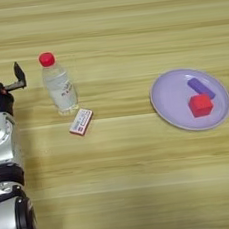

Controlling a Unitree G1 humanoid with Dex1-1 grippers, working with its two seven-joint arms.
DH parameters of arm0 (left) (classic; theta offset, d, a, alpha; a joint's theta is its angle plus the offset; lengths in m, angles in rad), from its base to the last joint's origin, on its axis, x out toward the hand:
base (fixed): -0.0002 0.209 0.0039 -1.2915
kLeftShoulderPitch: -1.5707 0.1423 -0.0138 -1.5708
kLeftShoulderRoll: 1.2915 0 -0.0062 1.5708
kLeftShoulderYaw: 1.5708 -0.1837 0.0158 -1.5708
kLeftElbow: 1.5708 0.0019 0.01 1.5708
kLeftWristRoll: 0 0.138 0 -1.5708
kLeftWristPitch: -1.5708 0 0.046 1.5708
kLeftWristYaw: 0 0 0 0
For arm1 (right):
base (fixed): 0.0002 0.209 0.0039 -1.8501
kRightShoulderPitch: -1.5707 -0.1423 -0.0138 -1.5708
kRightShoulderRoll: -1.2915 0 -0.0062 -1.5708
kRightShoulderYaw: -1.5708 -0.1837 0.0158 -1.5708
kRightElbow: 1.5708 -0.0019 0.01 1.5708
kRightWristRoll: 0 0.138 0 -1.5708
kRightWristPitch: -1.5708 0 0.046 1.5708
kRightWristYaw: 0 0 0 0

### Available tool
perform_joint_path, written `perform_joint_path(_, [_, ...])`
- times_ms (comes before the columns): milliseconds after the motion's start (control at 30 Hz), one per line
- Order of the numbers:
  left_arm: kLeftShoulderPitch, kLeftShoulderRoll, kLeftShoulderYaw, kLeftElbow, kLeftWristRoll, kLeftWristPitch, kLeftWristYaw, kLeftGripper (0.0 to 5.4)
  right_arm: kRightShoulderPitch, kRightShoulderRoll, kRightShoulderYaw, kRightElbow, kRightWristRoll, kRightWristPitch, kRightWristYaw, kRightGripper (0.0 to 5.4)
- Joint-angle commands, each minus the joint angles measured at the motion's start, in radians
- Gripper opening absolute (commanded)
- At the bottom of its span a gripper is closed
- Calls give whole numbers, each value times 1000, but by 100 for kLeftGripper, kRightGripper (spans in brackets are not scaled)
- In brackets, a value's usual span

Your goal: Move the objects on the table

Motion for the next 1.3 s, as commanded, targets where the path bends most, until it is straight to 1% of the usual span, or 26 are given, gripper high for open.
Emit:
perform_joint_path(33, [2,2,18,-46,-36,5,-18,540,-31,-14,3,54,-6,-36,-9,539])
perform_joint_path(133, [16,-10,23,-133,-76,22,-48,540,-37,-16,7,72,-12,-55,-14,539])
perform_joint_path(200, [32,-20,19,-198,-93,38,-64,540,-40,-16,10,80,-12,-61,-16,539])
perform_joint_path(333, [79,-44,-5,-361,-108,90,-74,540,-41,-14,16,84,-12,-66,-19,539])
perform_joint_path(400, [114,-59,-40,-480,-106,131,-86,540,-40,-14,19,83,-11,-67,-19,539])
perform_joint_path(500, [161,-83,-98,-615,-111,196,-117,540,-40,-13,23,82,-11,-66,-20,539])
perform_joint_path(567, [185,-95,-130,-671,-107,223,-131,540,-40,-13,25,81,-12,-65,-21,539])
perform_joint_path(667, [208,-106,-164,-721,-91,251,-142,540,-40,-13,27,82,-12,-64,-22,539])
perform_joint_path(700, [213,-107,-175,-729,-81,255,-144,540,-40,-13,27,82,-12,-65,-22,539])
perform_joint_path(800, [219,-104,-203,-718,-21,250,-127,540,-40,-13,27,83,-11,-65,-22,539])
perform_joint_path(900, [212,-100,-207,-669,22,233,-109,540,-41,-13,28,85,-11,-66,-21,539])
perform_joint_path(1000, [209,-103,-206,-651,36,222,-109,540,-41,-13,28,85,-11,-66,-20,539])
perform_joint_path(1100, [205,-101,-211,-623,64,209,-98,540,-41,-14,28,86,-11,-66,-20,539])
perform_joint_path(1300, [188,-114,-215,-521,69,200,-107,540,-43,-13,29,91,-11,-69,-20,539])
